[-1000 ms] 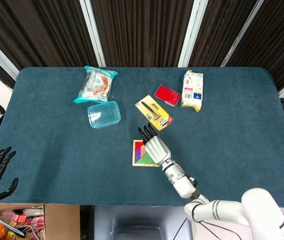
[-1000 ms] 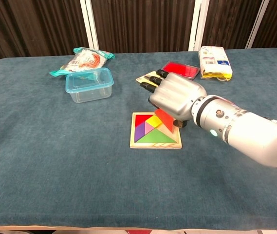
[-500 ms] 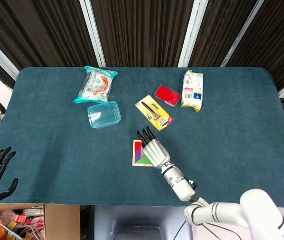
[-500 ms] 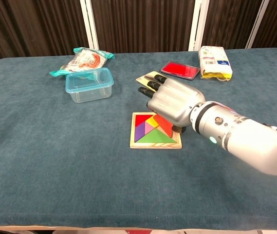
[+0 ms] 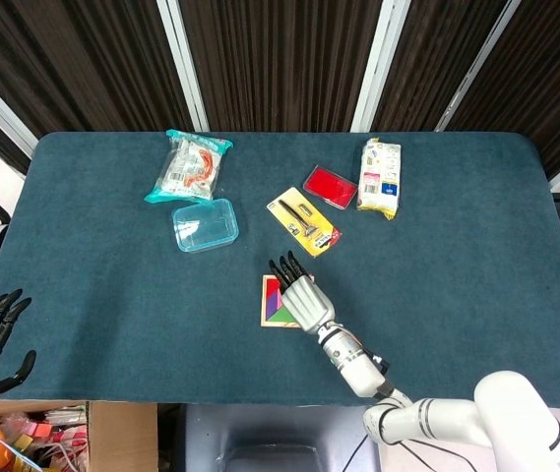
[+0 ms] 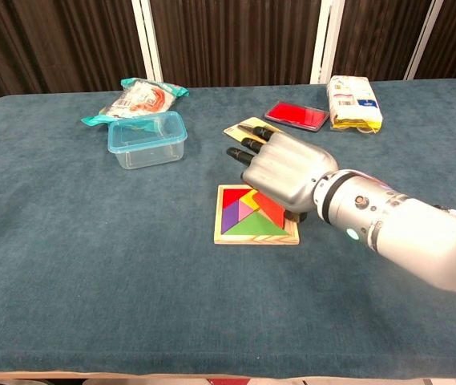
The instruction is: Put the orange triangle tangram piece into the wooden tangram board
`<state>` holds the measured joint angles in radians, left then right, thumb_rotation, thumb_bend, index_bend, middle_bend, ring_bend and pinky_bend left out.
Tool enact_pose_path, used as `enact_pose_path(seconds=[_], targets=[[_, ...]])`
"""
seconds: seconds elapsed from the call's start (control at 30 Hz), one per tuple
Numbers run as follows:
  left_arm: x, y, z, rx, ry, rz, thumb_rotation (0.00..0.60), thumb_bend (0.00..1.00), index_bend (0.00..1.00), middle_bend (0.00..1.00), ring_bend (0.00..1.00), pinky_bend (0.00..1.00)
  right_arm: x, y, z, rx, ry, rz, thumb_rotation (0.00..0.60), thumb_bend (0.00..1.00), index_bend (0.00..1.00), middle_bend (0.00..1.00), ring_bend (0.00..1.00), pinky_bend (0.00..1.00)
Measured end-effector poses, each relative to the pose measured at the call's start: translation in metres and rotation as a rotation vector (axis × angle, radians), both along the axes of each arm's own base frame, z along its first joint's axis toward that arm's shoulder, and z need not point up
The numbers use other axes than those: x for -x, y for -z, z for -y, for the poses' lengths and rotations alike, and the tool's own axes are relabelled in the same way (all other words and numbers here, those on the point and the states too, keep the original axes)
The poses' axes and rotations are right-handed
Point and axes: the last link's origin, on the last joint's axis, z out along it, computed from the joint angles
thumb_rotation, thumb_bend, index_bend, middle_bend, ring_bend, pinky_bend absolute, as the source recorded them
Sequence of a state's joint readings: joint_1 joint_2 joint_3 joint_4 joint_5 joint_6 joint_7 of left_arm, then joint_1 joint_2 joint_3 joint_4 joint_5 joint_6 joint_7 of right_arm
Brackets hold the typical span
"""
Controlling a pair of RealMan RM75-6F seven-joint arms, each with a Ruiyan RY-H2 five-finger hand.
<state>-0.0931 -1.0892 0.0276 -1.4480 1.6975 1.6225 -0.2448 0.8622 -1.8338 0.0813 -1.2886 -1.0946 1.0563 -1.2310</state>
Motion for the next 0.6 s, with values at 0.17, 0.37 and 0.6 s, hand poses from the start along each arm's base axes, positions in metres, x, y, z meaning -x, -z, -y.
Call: enact_pose_path(seconds=[0.17, 0.37, 0.6], targets=[[0.0004, 0.0, 0.0001, 0.001, 0.0, 0.0, 0.6, 0.46, 0.0, 0.01, 0.02, 0.1, 0.0012, 0.0003, -0.0031, -0.001, -0.001, -0.007, 0.6, 0.46, 0.48, 0.01, 0.0, 0.0], [0.0003, -0.0001, 0.0007, 0.0, 0.002, 0.0, 0.6, 0.46, 0.0, 0.01, 0.02, 0.1, 0.0025, -0.0009, -0.0069, -0.003, -0.002, -0.01, 0.6, 0.46, 0.44, 0.01, 0.0, 0.0], [0.0007, -0.0001, 0.0002, 0.0, 0.001, -0.001, 0.6, 0.46, 0.0, 0.01, 0.02, 0.1, 0.0016, -0.0051, -0.0063, -0.004, -0.003, -0.006, 0.6, 0.46, 0.42, 0.01, 0.0, 0.0]])
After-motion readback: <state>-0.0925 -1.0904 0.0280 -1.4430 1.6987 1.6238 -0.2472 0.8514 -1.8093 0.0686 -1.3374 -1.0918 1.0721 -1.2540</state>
